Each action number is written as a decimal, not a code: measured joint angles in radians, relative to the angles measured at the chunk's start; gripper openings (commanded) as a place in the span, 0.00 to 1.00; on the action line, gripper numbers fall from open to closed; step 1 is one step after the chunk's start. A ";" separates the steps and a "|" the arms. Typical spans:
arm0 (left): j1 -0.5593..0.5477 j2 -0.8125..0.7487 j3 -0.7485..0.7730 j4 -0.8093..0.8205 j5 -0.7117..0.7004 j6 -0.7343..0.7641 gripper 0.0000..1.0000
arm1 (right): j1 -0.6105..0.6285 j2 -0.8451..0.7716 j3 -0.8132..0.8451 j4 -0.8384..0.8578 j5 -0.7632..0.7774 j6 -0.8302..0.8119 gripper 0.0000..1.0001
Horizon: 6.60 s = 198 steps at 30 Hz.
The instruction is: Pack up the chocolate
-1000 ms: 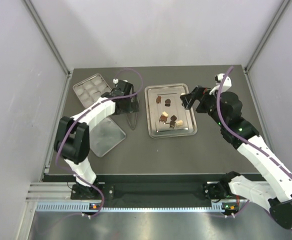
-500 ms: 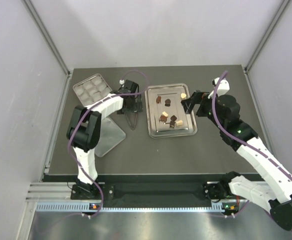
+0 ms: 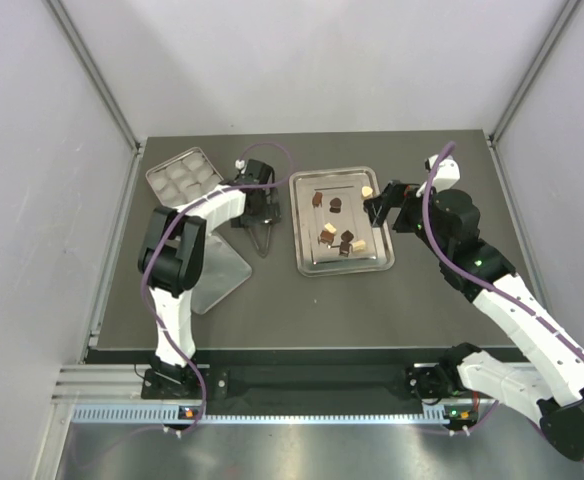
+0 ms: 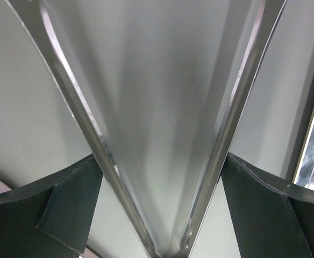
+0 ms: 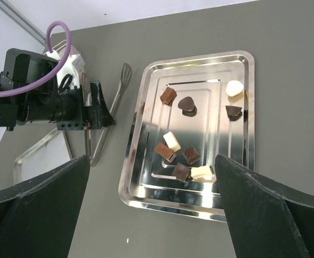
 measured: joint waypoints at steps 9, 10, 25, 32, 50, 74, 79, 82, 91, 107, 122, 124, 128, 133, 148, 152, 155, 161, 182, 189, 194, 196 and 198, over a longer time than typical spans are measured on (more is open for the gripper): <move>0.000 0.040 0.048 0.003 -0.037 0.002 0.92 | 0.000 0.000 0.000 0.000 0.018 -0.012 1.00; 0.000 0.042 0.050 0.003 -0.040 0.001 0.91 | 0.000 0.000 0.000 0.000 0.018 -0.014 1.00; 0.001 0.045 0.054 0.005 -0.033 -0.023 0.69 | 0.000 -0.002 -0.004 0.002 0.020 -0.017 1.00; -0.010 0.035 0.056 -0.024 -0.011 -0.023 0.67 | 0.000 -0.017 -0.004 -0.001 0.019 -0.014 1.00; -0.036 -0.248 0.091 -0.301 0.035 0.061 0.61 | 0.000 -0.049 -0.019 -0.026 0.000 0.037 1.00; -0.229 -0.386 0.093 -0.349 0.132 0.131 0.53 | 0.000 -0.092 -0.043 -0.093 0.005 0.055 1.00; -0.356 -0.425 0.081 -0.282 0.153 0.143 0.53 | 0.000 -0.208 -0.026 -0.145 0.078 0.028 1.00; -0.417 -0.428 0.051 -0.229 0.169 0.151 0.54 | 0.000 -0.270 -0.009 -0.164 0.125 0.019 1.00; -0.480 -0.370 0.015 -0.144 0.209 0.212 0.55 | 0.000 -0.375 0.019 -0.211 0.227 0.008 1.00; -0.485 -0.213 0.013 -0.097 0.270 0.290 0.54 | 0.000 -0.373 0.024 -0.229 0.262 -0.017 1.00; -0.485 -0.160 0.013 -0.063 0.273 0.303 0.50 | 0.000 -0.373 0.024 -0.229 0.277 -0.026 1.00; -0.485 -0.160 0.013 -0.065 0.273 0.303 0.50 | 0.000 -0.373 0.024 -0.229 0.277 -0.026 1.00; -0.485 -0.160 0.013 -0.075 0.266 0.303 0.50 | 0.000 -0.367 0.024 -0.228 0.277 -0.026 1.00; -0.486 -0.160 0.013 -0.079 0.260 0.303 0.51 | 0.000 -0.365 0.024 -0.228 0.276 -0.026 1.00; -0.501 -0.160 0.056 -0.166 0.257 0.303 0.52 | 0.000 -0.369 0.024 -0.228 0.276 -0.025 1.00; -0.511 -0.161 0.080 -0.190 0.249 0.303 0.53 | 0.000 -0.369 0.024 -0.228 0.276 -0.025 1.00; -0.512 -0.161 0.092 -0.200 0.237 0.303 0.53 | 0.000 -0.370 0.024 -0.228 0.276 -0.025 1.00; -0.512 -0.139 0.159 -0.236 0.224 0.309 0.49 | 0.000 -0.385 0.024 -0.227 0.277 -0.025 1.00; -0.520 -0.103 0.193 -0.291 0.189 0.311 0.40 | 0.000 -0.404 0.024 -0.228 0.279 -0.026 1.00; -0.531 -0.103 0.216 -0.305 0.189 0.307 0.24 | 0.000 -0.418 0.024 -0.227 0.280 -0.026 1.00; -0.532 -0.103 0.315 -0.342 0.156 0.290 0.20 | 0.000 -0.430 0.024 -0.227 0.279 -0.025 1.00; -0.531 -0.103 0.366 -0.344 0.126 0.287 0.20 | 0.000 -0.435 0.023 -0.227 0.277 -0.025 1.00; -0.520 -0.103 0.438 -0.357 0.090 0.287 0.21 | 0.000 -0.438 0.023 -0.227 0.274 -0.024 1.00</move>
